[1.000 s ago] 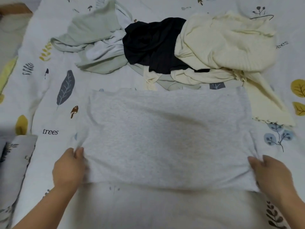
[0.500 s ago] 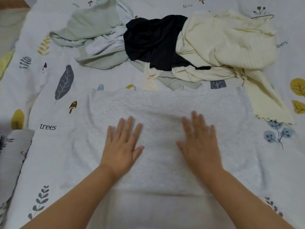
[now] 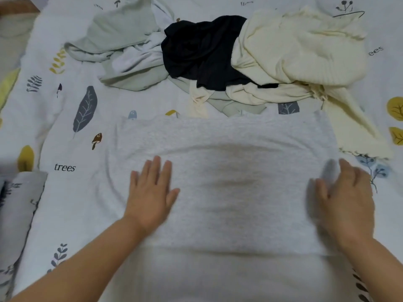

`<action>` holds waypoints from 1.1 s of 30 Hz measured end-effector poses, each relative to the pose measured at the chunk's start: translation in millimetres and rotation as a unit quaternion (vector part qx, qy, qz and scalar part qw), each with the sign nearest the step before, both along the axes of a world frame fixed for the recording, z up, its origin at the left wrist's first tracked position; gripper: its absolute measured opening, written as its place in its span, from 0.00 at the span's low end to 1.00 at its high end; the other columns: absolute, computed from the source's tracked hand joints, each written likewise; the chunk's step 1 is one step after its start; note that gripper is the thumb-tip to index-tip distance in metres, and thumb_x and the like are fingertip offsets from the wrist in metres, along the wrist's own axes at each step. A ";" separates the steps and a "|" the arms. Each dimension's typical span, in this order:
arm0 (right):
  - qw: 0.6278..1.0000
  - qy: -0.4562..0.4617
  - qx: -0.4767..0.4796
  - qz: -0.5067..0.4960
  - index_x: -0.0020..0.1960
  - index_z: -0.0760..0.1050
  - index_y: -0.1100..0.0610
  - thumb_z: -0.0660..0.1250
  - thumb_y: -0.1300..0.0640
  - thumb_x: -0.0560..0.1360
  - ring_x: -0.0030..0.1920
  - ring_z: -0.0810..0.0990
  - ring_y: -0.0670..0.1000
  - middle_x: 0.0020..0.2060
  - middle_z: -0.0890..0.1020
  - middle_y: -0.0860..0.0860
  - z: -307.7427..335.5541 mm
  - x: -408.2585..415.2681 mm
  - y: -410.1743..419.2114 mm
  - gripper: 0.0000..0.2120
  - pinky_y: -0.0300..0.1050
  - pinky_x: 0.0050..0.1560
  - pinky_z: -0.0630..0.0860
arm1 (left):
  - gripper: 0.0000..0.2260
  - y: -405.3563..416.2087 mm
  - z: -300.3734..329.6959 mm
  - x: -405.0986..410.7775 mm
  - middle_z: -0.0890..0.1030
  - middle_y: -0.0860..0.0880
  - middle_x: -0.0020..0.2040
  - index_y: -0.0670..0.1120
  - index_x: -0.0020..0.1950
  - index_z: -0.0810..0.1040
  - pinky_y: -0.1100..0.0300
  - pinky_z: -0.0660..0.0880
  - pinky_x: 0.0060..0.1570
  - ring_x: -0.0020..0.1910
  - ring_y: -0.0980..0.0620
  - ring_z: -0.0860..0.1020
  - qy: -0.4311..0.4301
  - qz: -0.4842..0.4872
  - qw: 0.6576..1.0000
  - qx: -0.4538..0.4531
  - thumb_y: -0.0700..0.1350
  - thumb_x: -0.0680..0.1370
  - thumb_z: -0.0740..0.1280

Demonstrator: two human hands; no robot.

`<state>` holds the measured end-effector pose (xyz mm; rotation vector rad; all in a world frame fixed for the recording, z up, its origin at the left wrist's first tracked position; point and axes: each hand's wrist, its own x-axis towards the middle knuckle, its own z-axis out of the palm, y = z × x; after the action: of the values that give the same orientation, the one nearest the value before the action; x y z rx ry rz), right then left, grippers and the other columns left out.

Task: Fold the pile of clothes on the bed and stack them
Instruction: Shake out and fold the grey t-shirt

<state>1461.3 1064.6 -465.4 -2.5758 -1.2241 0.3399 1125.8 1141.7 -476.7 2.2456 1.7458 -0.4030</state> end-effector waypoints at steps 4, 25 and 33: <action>0.977 0.125 -0.090 -0.147 0.71 0.59 0.58 0.65 0.47 0.74 0.58 0.74 0.66 0.64 0.69 0.64 8.5 0.7 -22.0 0.30 0.62 0.58 0.71 | 0.29 -26.4 3.7 50.6 0.40 0.46 0.77 0.52 0.76 0.43 0.45 0.41 0.72 0.76 0.43 0.43 -0.070 -0.093 0.993 -0.019 0.61 0.80 0.49; 0.954 0.276 0.046 0.109 0.34 0.67 0.52 0.66 0.64 0.65 0.30 0.73 0.41 0.29 0.74 0.46 98.7 -111.9 33.6 0.10 0.33 0.29 0.66 | 0.23 11.3 69.7 96.5 0.65 0.56 0.73 0.59 0.72 0.62 0.54 0.62 0.69 0.67 0.55 0.68 -0.547 0.257 0.723 -0.336 0.61 0.78 0.53; 0.913 0.179 0.070 0.360 0.65 0.67 0.55 0.61 0.61 0.74 0.62 0.68 0.52 0.63 0.71 0.52 88.1 -259.2 72.3 0.19 0.41 0.59 0.65 | 0.28 48.9 80.3 -25.7 0.82 0.42 0.55 0.45 0.59 0.80 0.52 0.80 0.46 0.51 0.46 0.82 -0.737 0.410 0.407 -0.350 0.62 0.71 0.57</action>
<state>1202.1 1136.9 -377.3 -1.7411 -1.9092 0.7876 1100.1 1190.5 -396.4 0.2633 0.8830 0.7622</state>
